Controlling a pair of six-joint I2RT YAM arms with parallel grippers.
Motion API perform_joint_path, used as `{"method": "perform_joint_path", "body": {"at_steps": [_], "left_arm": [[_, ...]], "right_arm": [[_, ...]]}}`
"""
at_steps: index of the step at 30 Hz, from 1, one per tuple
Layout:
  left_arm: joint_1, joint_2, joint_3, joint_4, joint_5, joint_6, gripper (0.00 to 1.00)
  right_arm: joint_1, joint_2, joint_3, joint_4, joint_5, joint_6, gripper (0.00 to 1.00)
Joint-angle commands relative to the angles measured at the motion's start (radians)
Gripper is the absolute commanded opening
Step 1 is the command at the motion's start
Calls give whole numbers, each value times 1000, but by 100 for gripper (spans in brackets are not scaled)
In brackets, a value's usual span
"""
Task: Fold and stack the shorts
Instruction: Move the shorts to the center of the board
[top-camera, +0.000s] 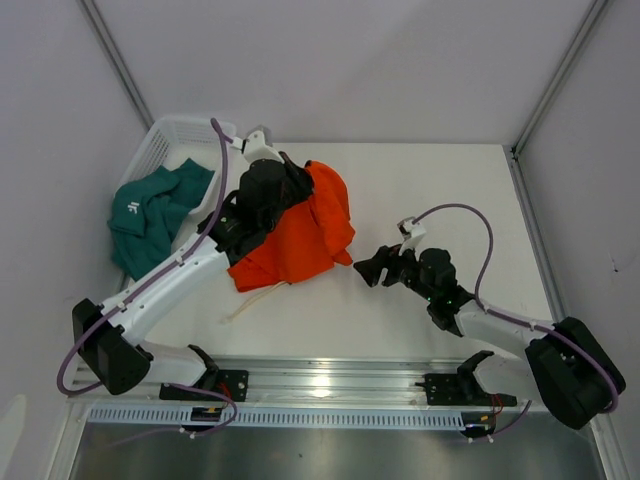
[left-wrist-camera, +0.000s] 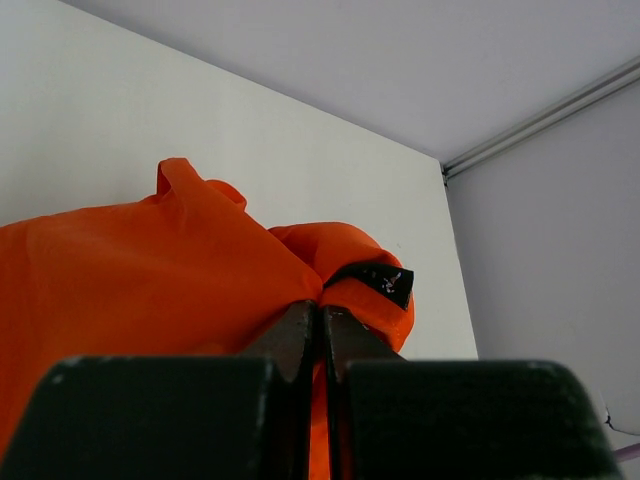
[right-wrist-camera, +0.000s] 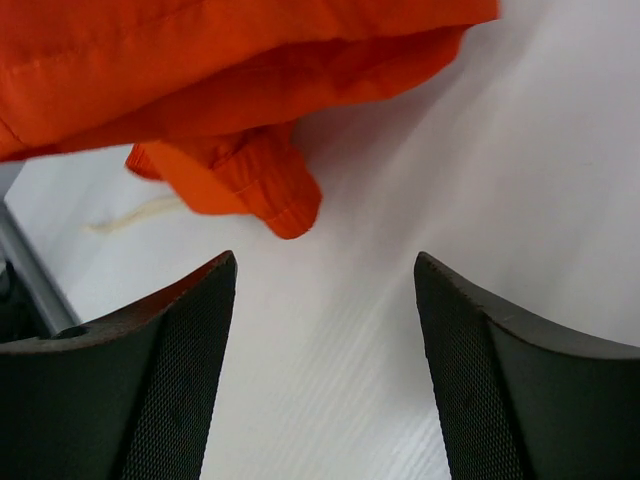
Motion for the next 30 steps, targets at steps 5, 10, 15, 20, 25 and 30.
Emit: {"method": "perform_joint_path", "body": {"at_steps": [5,10,15,20,25,30], "left_arm": [[3,-76,22,27,20,11,0],[3,-92,19,13,17,17,0],[1,-97,5,15,34,6,0],[1,-85,10,9,35,11,0],[21,-66,25,-23,15,28,4],[246,25,117,-77,211,14,20]], "right_arm": [[120,155,131,100,-115,-159,70],[169,200,177,77,-57,-211,69],[194,238,221,54,-9,-233,60],[224,220,234,21,21,-245,12],[234,91,205,-38,17,-225,0],[243,-88,203,-163,35,-187,0]]}}
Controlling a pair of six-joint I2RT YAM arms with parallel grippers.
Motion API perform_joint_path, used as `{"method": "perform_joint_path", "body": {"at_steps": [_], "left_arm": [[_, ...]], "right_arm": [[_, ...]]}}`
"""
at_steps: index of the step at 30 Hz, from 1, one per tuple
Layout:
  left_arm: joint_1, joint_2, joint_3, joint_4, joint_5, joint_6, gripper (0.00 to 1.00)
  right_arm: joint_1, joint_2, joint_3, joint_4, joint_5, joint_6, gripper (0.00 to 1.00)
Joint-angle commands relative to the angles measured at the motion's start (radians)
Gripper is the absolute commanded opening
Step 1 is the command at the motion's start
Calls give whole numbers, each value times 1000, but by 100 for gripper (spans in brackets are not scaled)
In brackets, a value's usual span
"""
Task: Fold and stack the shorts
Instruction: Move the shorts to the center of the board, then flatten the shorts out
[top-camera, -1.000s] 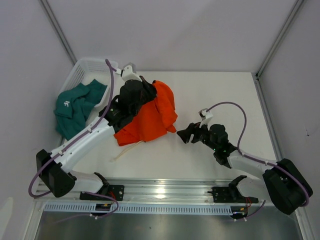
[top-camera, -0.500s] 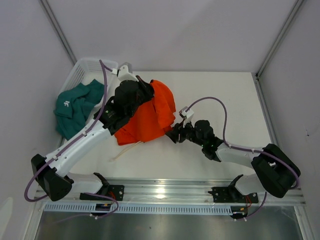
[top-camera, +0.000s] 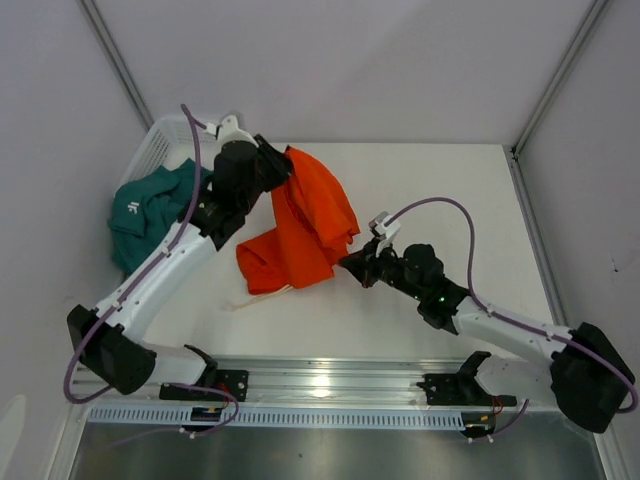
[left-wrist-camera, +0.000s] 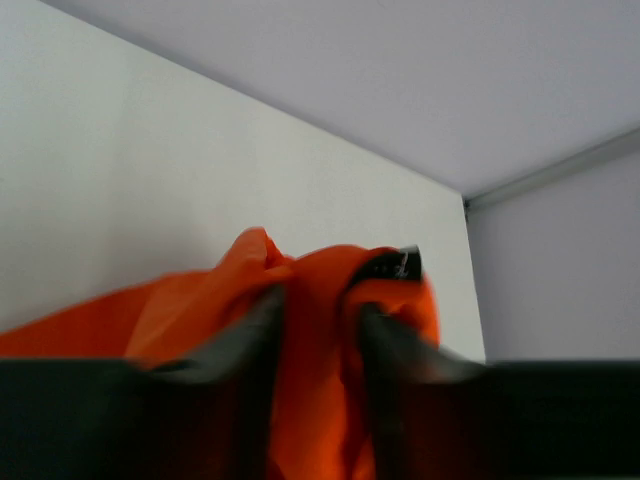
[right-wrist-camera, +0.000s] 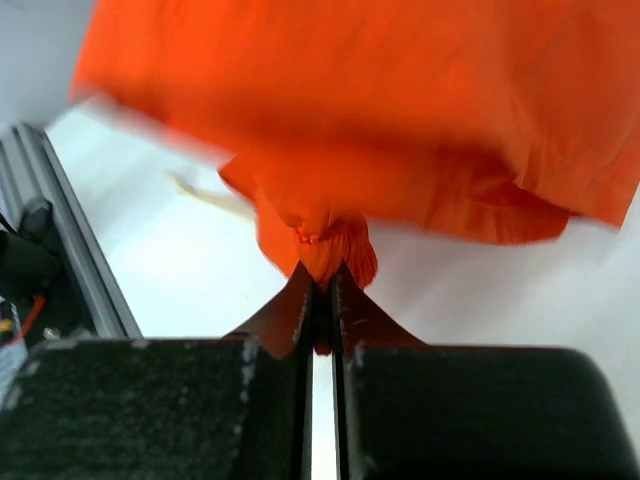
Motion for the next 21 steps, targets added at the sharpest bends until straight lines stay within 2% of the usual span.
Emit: {"method": "perform_joint_path", "body": {"at_steps": [1,2,3,6,7,9,11,13,17,21], "left_arm": [[151,72,126,-34,127,9,49],[210,93,148,-75,155,14,71],[238,145,223,-106,175,21,99],[335,256,317,-227,279,44,99],[367,274,350,-254,297,47,99],[384,290,360,-287,351,73,99],[390,275,340,-281,341,95,99],[389,220,265,-237,363,107,99],[386,126,142,-161,429,121,99],[356,5,-57,-104,485,120,99]], "right_arm": [[6,-131,34,-69,30,45,0],[6,-154,55,-104,43,56,0],[6,-182,110,-188,40,65,0],[8,-185,225,-398,46,94,0],[8,-182,309,-452,47,104,0],[6,-180,377,-576,48,114,0],[6,-174,477,-673,48,124,0],[6,-139,549,-744,36,119,0],[6,-56,761,-987,17,107,0],[-9,-39,810,-1031,-36,179,0]]}}
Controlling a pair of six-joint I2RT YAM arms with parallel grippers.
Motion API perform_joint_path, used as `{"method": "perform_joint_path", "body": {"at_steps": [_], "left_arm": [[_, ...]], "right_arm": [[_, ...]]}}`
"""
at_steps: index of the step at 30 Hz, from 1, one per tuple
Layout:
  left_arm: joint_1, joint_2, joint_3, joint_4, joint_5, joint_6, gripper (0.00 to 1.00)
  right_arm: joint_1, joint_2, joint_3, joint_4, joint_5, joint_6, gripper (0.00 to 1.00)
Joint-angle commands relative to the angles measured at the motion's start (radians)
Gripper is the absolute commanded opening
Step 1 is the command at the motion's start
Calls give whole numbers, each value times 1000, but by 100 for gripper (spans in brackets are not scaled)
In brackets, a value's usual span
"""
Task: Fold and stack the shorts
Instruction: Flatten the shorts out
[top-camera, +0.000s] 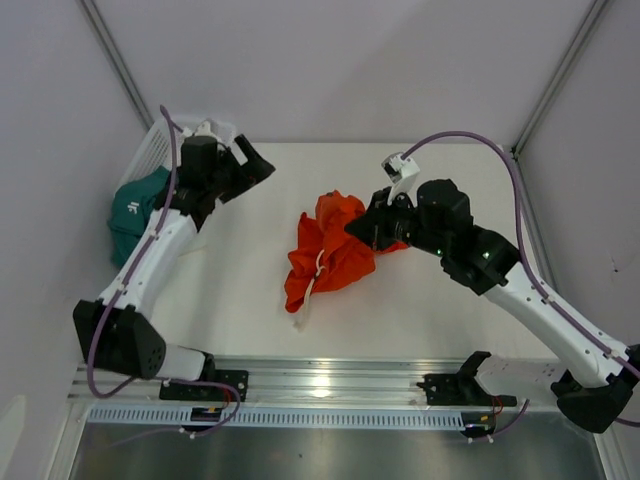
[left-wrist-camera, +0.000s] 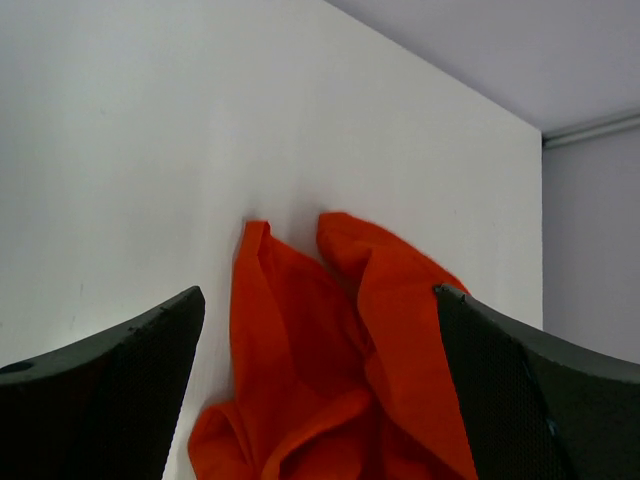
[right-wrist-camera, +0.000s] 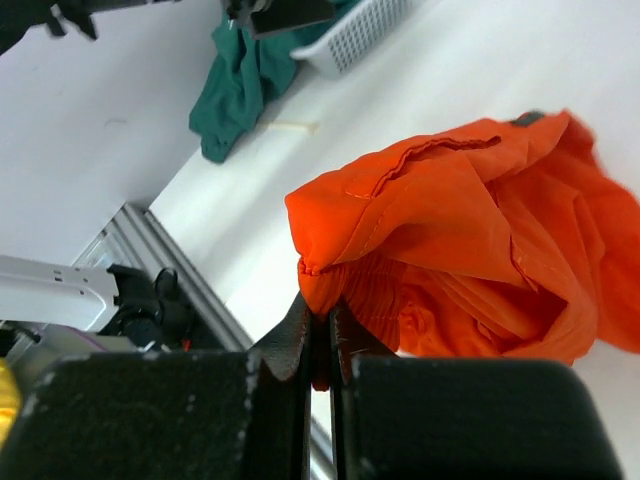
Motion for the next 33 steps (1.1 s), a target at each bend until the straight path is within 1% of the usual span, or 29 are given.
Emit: {"method": "perform_joint_path", "body": {"at_steps": [1,3,5,6,7,8,9,11,12,13,14,15,17,18,20,21,24,25,28,32,33], "left_arm": [[-55,-141,-139,88,91,32,99],[-95,-227,-182,110,91,63,99],[-169,-283,-238,134,90,122,99],[-224,-338,-254,139,85,143,99],[-252,-366,-271,144,80,166,99],[-282,-394,-347,186,76,213,99],[-334,-444,-378,217,73,232,99],[-379,-485,-442,312,61,270,99],[-398,-500,-526,331,48,272,99],[-442,-529,-556,355,32,276,99],[-467,-544,-584,393,-20,294,99],[-515,-557,-660,404,-60,301,99],[-560,-601,-710,446,-125,328,99],[-600,-613,-763,461,-172,337,99],[-641,-638,-803,460,-228,370,99],[-661,-640,-809,455,-287,379,99],[-778,-629,-849,437,-405,405,99],[-792,-623,-863,425,-474,404,99],[-826,-597,-874,424,-542,399,99],[-838,-555,-868,429,-582,411,99],[-840,-520,-853,428,-588,417,99]], "right_arm": [[-7,5,62,-110,-63,67,0],[-7,15,82,-110,-37,101,0],[-25,28,94,-110,-19,117,0],[-36,47,103,-110,-22,135,0],[-60,58,108,-110,-29,147,0],[-77,69,112,-105,-37,159,0],[-94,92,116,-98,-64,173,0],[-144,113,125,-87,-83,222,0],[-160,123,131,-84,-88,239,0],[-175,138,143,-72,-109,262,0],[-201,143,149,-67,-117,271,0],[-212,146,154,-61,-121,281,0],[-238,163,183,-62,-129,293,0],[-244,170,195,-67,-134,291,0],[-255,196,227,-95,-137,290,0],[-264,202,232,-96,-140,284,0],[-277,218,231,-95,-152,288,0],[-280,221,229,-93,-154,287,0],[-289,227,220,-87,-154,287,0],[-297,233,217,-85,-164,285,0],[-298,232,215,-84,-167,285,0]]}}
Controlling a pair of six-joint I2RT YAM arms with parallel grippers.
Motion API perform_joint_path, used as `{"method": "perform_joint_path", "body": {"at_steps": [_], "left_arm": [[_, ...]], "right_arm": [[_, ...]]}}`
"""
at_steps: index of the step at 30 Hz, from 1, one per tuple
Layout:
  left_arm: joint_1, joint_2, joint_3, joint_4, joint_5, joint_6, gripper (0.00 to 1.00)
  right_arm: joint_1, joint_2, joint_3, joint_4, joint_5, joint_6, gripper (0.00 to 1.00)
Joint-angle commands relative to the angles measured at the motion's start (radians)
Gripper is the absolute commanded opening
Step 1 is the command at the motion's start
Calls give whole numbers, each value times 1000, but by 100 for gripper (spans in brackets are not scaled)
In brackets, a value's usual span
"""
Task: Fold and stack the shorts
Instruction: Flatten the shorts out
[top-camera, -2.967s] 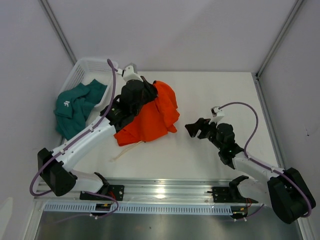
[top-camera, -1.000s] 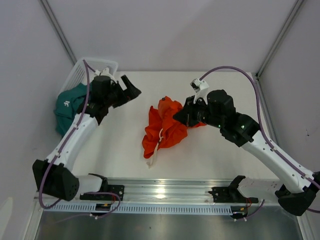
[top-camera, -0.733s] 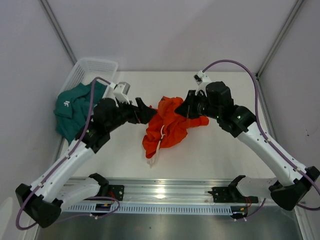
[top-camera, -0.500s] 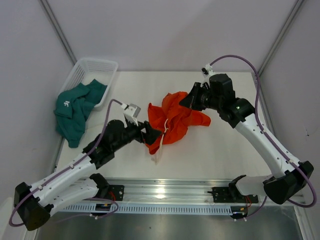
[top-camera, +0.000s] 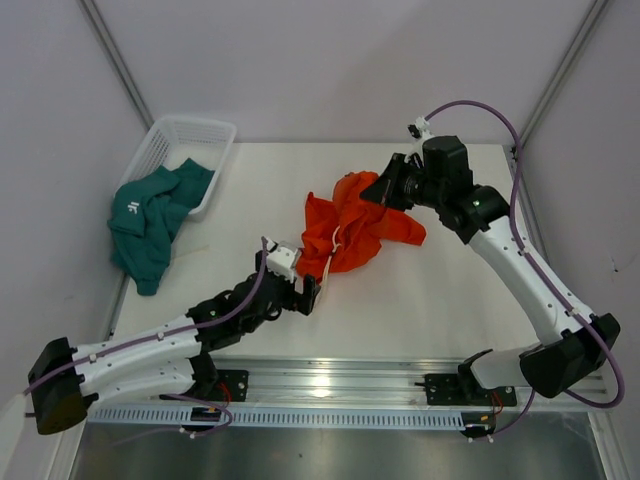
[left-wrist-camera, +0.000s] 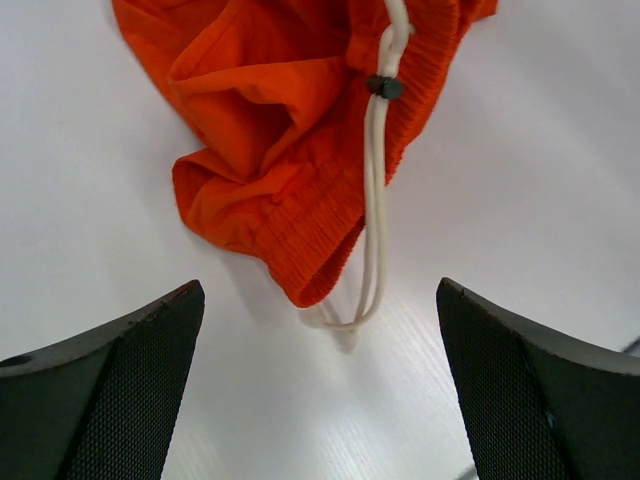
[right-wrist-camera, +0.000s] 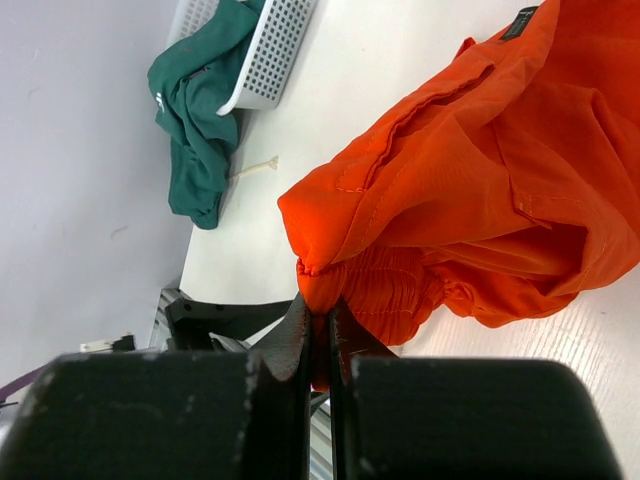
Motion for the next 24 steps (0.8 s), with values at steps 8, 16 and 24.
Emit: {"method": "perform_joint_path", "body": {"at_steps": [8,16,24], "left_arm": [[-30,247,110,63,-45,189,99],[-41,412,196,-1,-103,283,98],[-42,512,184,17,-115,266,92]], "right_arm": [[-17,3,33,46,-60,9,0],[-32,12,30,58,-100,6,0],[-43,17,15,72,-118,8,0]]}}
